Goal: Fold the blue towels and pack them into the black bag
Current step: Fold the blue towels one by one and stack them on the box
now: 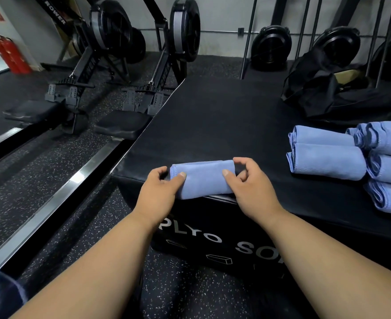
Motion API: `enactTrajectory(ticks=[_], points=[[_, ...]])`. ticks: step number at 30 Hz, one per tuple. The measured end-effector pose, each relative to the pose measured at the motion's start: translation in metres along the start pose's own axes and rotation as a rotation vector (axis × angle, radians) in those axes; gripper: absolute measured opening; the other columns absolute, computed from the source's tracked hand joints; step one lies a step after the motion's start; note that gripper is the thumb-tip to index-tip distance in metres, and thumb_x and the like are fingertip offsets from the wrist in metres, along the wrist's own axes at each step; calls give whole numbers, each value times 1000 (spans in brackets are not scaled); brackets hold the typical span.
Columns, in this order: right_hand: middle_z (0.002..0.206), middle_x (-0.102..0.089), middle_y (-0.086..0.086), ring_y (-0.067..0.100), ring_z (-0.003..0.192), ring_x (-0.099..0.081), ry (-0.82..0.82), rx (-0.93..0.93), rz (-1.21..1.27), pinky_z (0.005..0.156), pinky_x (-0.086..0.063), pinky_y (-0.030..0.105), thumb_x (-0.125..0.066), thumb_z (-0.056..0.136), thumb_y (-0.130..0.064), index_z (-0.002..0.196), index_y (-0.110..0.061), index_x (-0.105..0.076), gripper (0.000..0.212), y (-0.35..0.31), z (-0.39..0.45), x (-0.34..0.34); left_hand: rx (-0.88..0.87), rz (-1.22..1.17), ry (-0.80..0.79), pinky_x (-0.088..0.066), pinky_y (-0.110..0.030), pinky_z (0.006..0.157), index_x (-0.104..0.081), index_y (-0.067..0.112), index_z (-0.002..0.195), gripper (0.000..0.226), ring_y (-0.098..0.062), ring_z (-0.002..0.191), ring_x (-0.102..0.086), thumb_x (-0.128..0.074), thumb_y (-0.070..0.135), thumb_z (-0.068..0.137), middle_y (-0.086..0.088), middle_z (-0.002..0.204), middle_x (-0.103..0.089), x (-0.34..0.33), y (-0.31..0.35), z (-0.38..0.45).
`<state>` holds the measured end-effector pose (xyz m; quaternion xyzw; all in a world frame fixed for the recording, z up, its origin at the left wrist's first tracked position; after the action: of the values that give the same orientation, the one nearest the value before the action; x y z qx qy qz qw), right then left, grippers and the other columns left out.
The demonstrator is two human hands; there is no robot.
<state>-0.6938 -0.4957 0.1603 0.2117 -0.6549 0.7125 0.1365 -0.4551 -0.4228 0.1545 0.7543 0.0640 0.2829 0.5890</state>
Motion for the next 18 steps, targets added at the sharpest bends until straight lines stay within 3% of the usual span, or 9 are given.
enactTrajectory(ticks=[2,5,7,10,12,14,18], points=[[79,-65,-8,9,80,-64,39,-11,-51,80,-55,38,-62,95,-57,132,-40,-55,41,0,6,-2,26,71,44,-48,-28,92,-50,25,146,74,-7,110,-64,-72,61,85,9,118,-69,0,4,7],[92,-67,-13,10,98,-62,73,6,-117,88,-52,38,-54,97,-61,138,-39,-53,46,-2,12,-7,-17,197,109,-47,-32,89,-45,23,149,71,-8,102,-64,-66,58,91,13,105,-68,-1,15,11],[99,-67,-15,12,108,-60,67,9,-112,94,-50,39,-51,97,-63,141,-39,-52,50,-2,14,-11,-62,245,100,-43,-30,90,-41,25,153,67,-10,105,-60,-62,54,96,15,116,-63,-6,22,10],[111,-66,-16,12,116,-57,20,-15,-59,102,-47,37,-52,88,-71,141,-47,-50,57,-1,16,-17,-68,203,38,-38,-25,89,-41,26,154,60,-8,102,-59,-60,46,100,19,111,-59,-13,29,9],[111,-64,-16,9,113,-59,-16,-26,9,100,-47,33,-61,90,-64,140,-49,-50,53,-1,16,-15,-58,146,6,-41,-24,86,-42,29,153,59,-1,99,-60,-62,43,100,21,107,-60,-14,30,9],[97,-60,-16,2,96,-60,-47,-17,119,90,-47,25,-67,96,-49,140,-44,-51,48,-5,12,-9,-54,76,-11,-44,-20,83,-42,30,153,59,4,99,-61,-64,40,100,19,105,-63,-16,32,8],[90,-55,-13,-8,77,-57,-20,-17,331,72,-44,7,-68,100,-32,141,-38,-51,44,-6,0,15,-54,-6,-92,-43,-2,70,-43,31,152,54,20,89,-60,-64,34,102,23,105,-61,-36,45,-6]])
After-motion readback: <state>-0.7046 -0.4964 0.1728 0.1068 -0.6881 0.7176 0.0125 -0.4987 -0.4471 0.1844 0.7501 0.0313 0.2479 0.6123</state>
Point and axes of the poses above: each hand's wrist, its own z-axis towards the middle knuckle, its own x-axis out of the back of the hand, y = z × x, the point moved 4 cm from there along z, towards the middle knuckle
